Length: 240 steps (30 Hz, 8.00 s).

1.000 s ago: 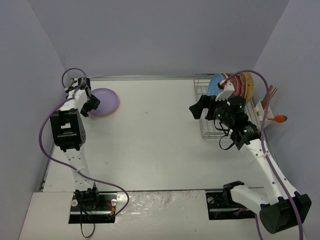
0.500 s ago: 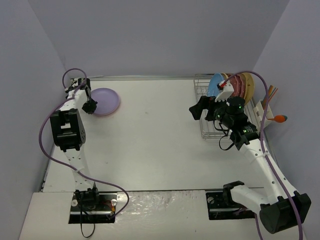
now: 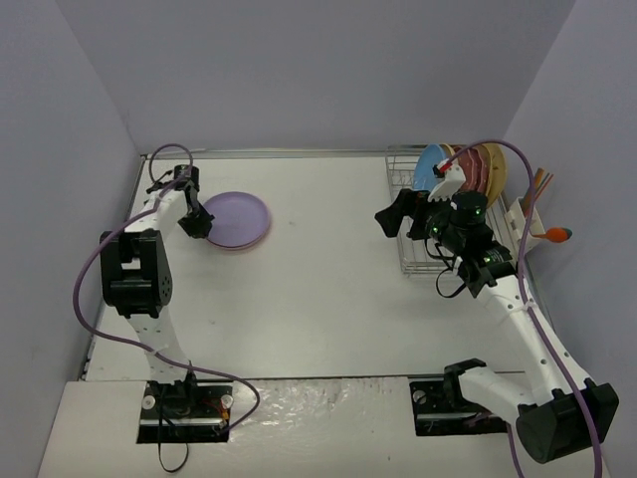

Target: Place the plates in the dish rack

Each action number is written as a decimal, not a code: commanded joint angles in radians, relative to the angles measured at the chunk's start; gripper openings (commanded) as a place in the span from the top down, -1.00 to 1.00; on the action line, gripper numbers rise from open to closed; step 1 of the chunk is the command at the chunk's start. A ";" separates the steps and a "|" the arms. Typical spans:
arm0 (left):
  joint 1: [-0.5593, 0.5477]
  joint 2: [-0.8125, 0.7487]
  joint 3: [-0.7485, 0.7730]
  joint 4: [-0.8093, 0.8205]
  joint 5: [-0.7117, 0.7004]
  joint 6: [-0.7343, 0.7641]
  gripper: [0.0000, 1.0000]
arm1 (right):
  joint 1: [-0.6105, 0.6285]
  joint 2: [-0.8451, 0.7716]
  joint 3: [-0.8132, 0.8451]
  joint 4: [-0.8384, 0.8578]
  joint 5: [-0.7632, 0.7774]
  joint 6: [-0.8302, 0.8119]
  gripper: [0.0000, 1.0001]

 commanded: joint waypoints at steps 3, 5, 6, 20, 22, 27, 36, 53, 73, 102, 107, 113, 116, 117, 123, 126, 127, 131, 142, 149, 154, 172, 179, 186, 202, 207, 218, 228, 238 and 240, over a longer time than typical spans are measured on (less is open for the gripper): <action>-0.112 -0.181 -0.056 0.000 0.043 0.002 1.00 | 0.022 0.024 0.007 0.066 -0.054 0.032 -1.00; -0.114 -0.213 -0.075 0.014 0.044 -0.014 1.00 | 0.030 0.037 0.009 0.067 -0.059 0.037 -1.00; -0.115 -0.234 -0.084 0.022 0.044 -0.024 1.00 | 0.035 0.043 0.011 0.067 -0.062 0.042 -1.00; -0.123 -0.478 -0.156 0.144 0.223 -0.019 1.00 | 0.131 0.179 0.062 0.164 -0.125 0.215 -1.00; -0.125 -0.523 -0.188 0.172 0.263 -0.025 1.00 | 0.139 0.206 0.068 0.219 -0.147 0.258 -1.00; -0.144 -0.619 -0.274 0.249 0.350 -0.059 1.00 | 0.167 0.299 0.108 0.329 -0.212 0.350 -1.00; -0.182 -0.742 -0.356 0.316 0.389 -0.095 1.00 | 0.247 0.450 0.221 0.365 -0.232 0.374 -1.00; -0.202 -0.827 -0.415 0.290 0.341 -0.051 0.99 | 0.294 0.421 0.239 0.325 -0.122 0.315 0.81; -0.164 -0.842 -0.353 -0.071 -0.182 0.370 -0.94 | 0.144 0.374 0.460 -0.041 0.785 -0.253 1.00; -0.055 -0.849 -0.506 0.037 -0.134 0.417 -0.94 | -0.016 0.747 0.619 0.113 1.023 -0.489 1.00; -0.051 -0.850 -0.507 0.038 -0.132 0.417 -0.94 | -0.016 0.687 0.642 0.147 1.012 -0.534 1.00; -0.045 -0.849 -0.507 0.041 -0.128 0.417 -0.94 | -0.017 0.656 0.633 0.171 1.023 -0.575 1.00; -0.040 -0.847 -0.506 0.043 -0.123 0.417 -0.94 | -0.022 0.666 0.619 0.172 1.018 -0.569 1.00; -0.040 -0.847 -0.506 0.043 -0.123 0.417 -0.94 | -0.024 0.666 0.611 0.170 1.011 -0.559 1.00; -0.037 -0.846 -0.508 0.042 -0.123 0.419 -0.94 | -0.024 0.697 0.543 0.169 0.976 -0.505 1.00; -0.037 -0.847 -0.506 0.042 -0.124 0.420 -0.94 | -0.026 0.715 0.517 0.169 0.964 -0.482 1.00; -0.037 -0.846 -0.507 0.042 -0.124 0.420 -0.94 | -0.027 0.720 0.509 0.170 0.959 -0.474 1.00; -0.036 -0.844 -0.506 0.042 -0.123 0.420 -0.94 | -0.039 0.737 0.487 0.169 0.914 -0.431 1.00; -0.036 -0.829 -0.508 0.038 -0.058 0.400 -0.94 | -0.058 0.740 0.490 0.124 0.820 -0.359 0.16; -0.037 -0.793 -0.493 0.043 0.004 0.351 -0.94 | -0.051 0.621 0.502 0.057 0.731 -0.300 -0.24; -0.037 -0.720 -0.481 0.078 0.071 0.273 -0.94 | -0.039 0.439 0.489 0.020 0.591 -0.237 -0.63; -0.041 -0.275 -0.359 0.301 0.265 0.052 -0.90 | -0.038 -0.087 0.114 0.062 0.066 -0.045 -1.00; -0.060 -0.130 -0.302 0.359 0.299 -0.011 -0.64 | -0.038 -0.158 -0.020 0.061 0.009 -0.004 -1.00; -0.078 -0.079 -0.283 0.359 0.296 -0.037 -0.17 | -0.038 -0.158 -0.044 0.061 -0.009 0.010 -1.00; -0.133 -0.210 -0.353 0.352 0.309 -0.026 1.00 | -0.017 -0.039 -0.085 0.138 -0.101 0.136 -1.00; -0.173 -0.352 -0.402 0.378 0.354 -0.046 1.00 | 0.067 0.038 -0.114 0.236 -0.091 0.262 -1.00; -0.237 -0.621 -0.453 0.382 0.400 -0.102 1.00 | 0.158 0.305 -0.033 0.311 -0.068 0.326 -1.00; -0.279 -0.684 -0.489 0.411 0.402 -0.128 1.00 | 0.196 0.406 0.046 0.406 -0.183 0.349 -0.89; -0.291 -0.680 -0.479 0.472 0.447 -0.135 1.00 | 0.203 0.417 0.025 0.414 -0.196 0.340 -0.67; -0.295 -0.683 -0.477 0.484 0.456 -0.135 1.00 | 0.203 0.421 0.026 0.415 -0.205 0.334 -0.53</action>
